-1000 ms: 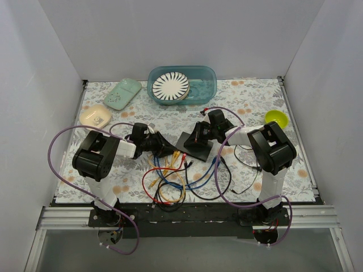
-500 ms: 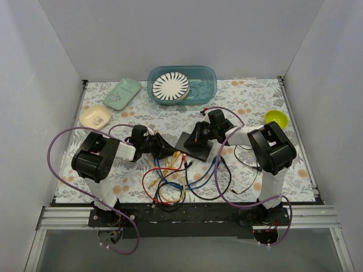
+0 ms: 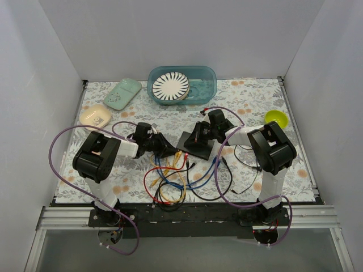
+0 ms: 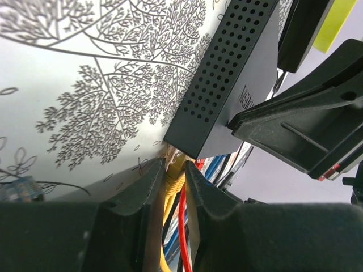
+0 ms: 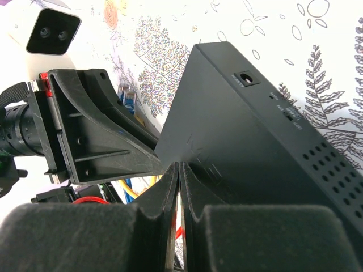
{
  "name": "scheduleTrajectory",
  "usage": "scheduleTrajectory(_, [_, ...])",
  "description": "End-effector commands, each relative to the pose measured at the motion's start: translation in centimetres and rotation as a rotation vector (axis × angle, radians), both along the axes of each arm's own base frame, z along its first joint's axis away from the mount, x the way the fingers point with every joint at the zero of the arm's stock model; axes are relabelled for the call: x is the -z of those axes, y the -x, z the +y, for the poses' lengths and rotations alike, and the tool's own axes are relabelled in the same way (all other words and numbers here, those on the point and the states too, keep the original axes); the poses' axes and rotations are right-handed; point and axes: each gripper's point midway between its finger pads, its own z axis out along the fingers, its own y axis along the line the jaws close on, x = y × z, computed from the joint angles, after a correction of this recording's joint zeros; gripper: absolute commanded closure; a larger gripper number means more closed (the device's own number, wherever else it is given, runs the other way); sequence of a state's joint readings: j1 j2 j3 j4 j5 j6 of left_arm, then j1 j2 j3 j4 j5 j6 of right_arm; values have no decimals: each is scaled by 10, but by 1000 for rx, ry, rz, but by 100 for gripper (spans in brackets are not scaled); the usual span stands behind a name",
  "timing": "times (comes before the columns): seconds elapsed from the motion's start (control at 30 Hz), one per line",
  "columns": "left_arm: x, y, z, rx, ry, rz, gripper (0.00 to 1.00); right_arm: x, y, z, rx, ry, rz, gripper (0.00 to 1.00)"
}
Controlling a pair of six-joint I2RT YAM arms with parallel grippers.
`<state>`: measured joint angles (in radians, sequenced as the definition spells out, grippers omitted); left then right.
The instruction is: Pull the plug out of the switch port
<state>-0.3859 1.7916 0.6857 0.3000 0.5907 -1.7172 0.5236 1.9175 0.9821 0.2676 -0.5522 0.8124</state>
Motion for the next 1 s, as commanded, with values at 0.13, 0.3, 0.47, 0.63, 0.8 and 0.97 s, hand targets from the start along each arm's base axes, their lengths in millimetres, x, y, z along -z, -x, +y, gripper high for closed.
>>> scheduleTrajectory(0.13, [11,-4,-2,-31,-78,22,75,40,11,-20,29,138,62,88])
scheduleTrajectory(0.3, [16,-1,-1,-30,-82,37,73,42,13,-21,29,141,67,88])
scheduleTrajectory(0.47, [21,3,-1,-24,-84,47,89,42,13,-21,30,142,67,88])
scheduleTrajectory(0.63, [22,6,-2,-15,-70,39,100,41,14,-22,27,144,62,88])
scheduleTrajectory(0.8, [21,7,-2,-8,-67,31,100,27,13,-26,24,183,-9,88])
scheduleTrajectory(0.97, [21,11,-1,1,-64,36,100,14,19,-27,-40,259,-84,88])
